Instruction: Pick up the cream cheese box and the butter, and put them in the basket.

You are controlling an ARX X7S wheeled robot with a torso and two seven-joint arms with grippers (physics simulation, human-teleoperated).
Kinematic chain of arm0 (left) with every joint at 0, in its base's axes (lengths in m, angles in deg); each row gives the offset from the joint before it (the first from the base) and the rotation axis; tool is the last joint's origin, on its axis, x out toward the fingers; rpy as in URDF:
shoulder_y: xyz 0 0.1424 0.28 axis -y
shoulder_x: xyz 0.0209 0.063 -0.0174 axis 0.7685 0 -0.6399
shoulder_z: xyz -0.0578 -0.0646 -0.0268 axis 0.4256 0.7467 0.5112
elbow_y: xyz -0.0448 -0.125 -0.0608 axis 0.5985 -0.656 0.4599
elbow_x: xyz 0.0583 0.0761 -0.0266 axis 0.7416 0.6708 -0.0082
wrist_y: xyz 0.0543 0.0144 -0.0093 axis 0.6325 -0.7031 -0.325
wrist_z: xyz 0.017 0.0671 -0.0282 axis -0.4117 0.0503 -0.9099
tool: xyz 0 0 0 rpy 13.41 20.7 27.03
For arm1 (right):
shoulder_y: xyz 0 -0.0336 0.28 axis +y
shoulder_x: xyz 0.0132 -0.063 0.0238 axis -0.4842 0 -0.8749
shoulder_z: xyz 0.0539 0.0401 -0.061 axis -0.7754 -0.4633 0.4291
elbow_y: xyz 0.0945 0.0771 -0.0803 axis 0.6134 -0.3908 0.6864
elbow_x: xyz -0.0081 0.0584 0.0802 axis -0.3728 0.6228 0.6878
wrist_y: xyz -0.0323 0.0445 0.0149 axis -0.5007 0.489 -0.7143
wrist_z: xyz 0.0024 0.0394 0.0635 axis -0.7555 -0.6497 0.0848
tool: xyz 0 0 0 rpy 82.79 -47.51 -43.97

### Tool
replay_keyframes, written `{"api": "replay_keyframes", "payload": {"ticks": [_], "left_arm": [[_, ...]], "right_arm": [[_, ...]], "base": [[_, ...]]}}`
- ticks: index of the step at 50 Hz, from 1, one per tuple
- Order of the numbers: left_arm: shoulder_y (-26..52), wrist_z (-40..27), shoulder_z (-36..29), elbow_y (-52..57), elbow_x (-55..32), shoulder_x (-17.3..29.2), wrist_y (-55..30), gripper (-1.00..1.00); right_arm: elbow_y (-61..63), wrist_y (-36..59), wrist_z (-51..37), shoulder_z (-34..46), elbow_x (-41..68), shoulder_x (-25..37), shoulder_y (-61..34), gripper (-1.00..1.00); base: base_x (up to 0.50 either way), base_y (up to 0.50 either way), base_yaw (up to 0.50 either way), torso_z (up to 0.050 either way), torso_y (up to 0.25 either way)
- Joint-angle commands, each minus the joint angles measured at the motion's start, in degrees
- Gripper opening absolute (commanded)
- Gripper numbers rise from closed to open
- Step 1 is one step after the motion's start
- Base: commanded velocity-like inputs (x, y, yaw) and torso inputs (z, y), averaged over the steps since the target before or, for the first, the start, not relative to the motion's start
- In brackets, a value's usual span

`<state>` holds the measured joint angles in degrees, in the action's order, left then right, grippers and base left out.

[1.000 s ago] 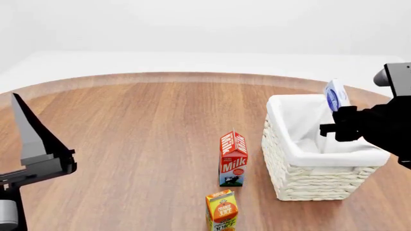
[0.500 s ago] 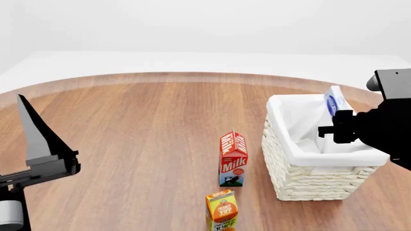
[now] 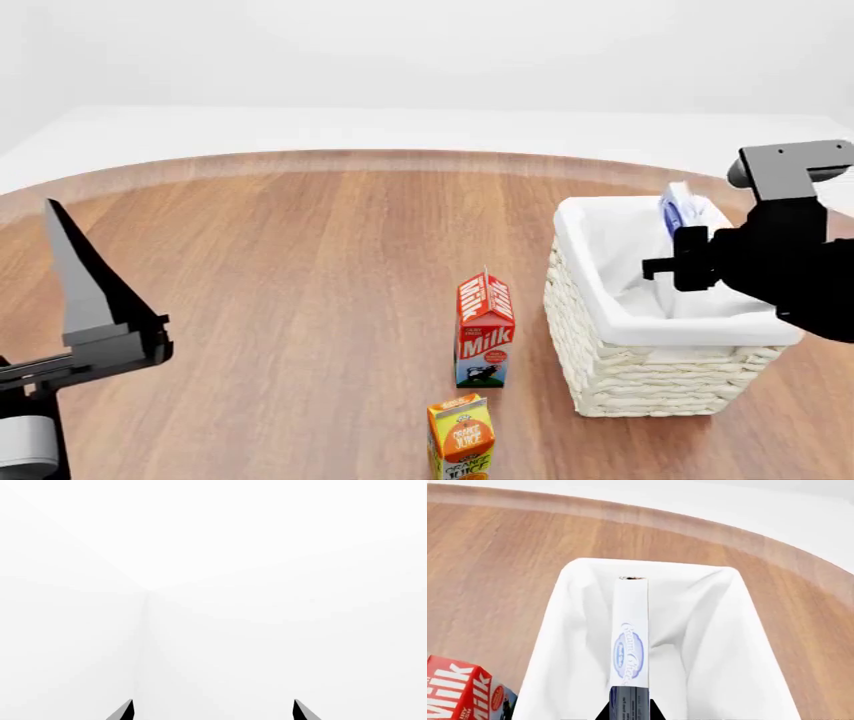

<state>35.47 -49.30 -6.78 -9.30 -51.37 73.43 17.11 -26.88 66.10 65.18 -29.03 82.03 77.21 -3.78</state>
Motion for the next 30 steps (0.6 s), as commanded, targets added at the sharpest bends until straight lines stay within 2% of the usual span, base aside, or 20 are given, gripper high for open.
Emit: {"api": "replay_keyframes", "payload": {"ticks": [1,28,29,30], "left_arm": [[-0.3,1.3,0.8,0.0,1.0,-0.9,0.8,1.0],[-0.3,0.9,0.5,-0.1,0.9,-0.6,0.8,1.0],[-0.3,0.9,0.5,0.0,0.9,-0.6,0.8,1.0],[-0.4,0.9,0.5,0.0,0.9,-0.6,0.8,1.0]], "right_arm": [[-2.0,-0.9,2.7,0.3,-4.5,-2.1,-0.7,-1.0],[-3.8,-2.0,4.2,2.3,-6.4,-3.1,0.3,-1.0],[-3.9,-1.9,4.1,2.2,-6.3,-3.0,0.3,1.0],[-3.9,-1.8,4.1,2.2,-6.3,-2.9,0.3,1.0]], "base": [[0.0,0.0,0.0,0.0,0.0],[0.0,0.0,0.0,0.001,0.0],[0.0,0.0,0.0,0.0,0.0],[0.0,0.0,0.0,0.0,0.0]]}}
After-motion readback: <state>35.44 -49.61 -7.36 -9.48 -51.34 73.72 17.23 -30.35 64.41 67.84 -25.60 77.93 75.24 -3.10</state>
